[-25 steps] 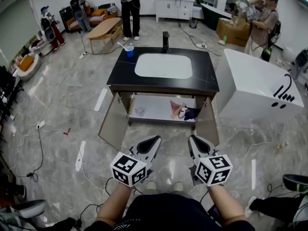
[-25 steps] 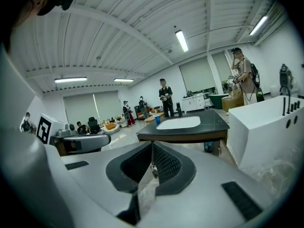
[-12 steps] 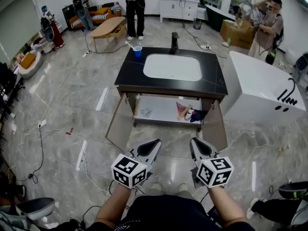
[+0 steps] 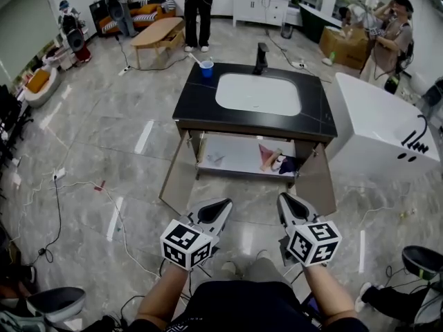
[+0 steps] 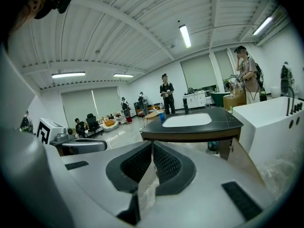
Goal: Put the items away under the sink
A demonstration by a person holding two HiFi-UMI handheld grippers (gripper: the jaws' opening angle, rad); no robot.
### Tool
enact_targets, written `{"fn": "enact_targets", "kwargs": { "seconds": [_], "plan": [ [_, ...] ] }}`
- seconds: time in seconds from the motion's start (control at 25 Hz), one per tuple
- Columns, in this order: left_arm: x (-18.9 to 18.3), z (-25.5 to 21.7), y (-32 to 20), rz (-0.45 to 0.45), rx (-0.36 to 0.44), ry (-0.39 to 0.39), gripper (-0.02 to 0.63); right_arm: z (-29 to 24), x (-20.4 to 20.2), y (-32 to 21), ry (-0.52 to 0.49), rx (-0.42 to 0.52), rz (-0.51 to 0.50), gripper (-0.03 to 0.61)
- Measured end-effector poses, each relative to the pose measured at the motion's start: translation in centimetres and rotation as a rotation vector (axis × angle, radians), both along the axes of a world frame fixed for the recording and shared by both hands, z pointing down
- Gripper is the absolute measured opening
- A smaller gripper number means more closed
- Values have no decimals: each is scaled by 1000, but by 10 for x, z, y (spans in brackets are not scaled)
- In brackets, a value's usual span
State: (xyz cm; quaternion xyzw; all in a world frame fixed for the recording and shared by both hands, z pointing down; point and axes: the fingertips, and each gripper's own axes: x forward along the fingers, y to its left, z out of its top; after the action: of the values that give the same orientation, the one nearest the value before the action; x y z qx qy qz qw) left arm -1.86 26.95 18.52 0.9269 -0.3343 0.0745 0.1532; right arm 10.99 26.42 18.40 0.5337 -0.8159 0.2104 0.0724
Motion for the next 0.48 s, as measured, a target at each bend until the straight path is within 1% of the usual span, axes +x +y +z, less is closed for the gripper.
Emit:
{"fn": "enact_targets", "kwargs": {
  "seconds": [0.2, 0.36, 0.48],
  "plan": [
    [-5, 0, -15, -13, 1, 5, 9, 0, -4, -17, 6, -2, -3, 38],
    [-1, -2, -29, -20, 5, -7, 9, -3, -1, -36, 8, 10, -13, 38],
    [6, -3, -45, -30, 4, -9, 9, -1, 8, -53, -6, 0, -15, 38]
  ]
}}
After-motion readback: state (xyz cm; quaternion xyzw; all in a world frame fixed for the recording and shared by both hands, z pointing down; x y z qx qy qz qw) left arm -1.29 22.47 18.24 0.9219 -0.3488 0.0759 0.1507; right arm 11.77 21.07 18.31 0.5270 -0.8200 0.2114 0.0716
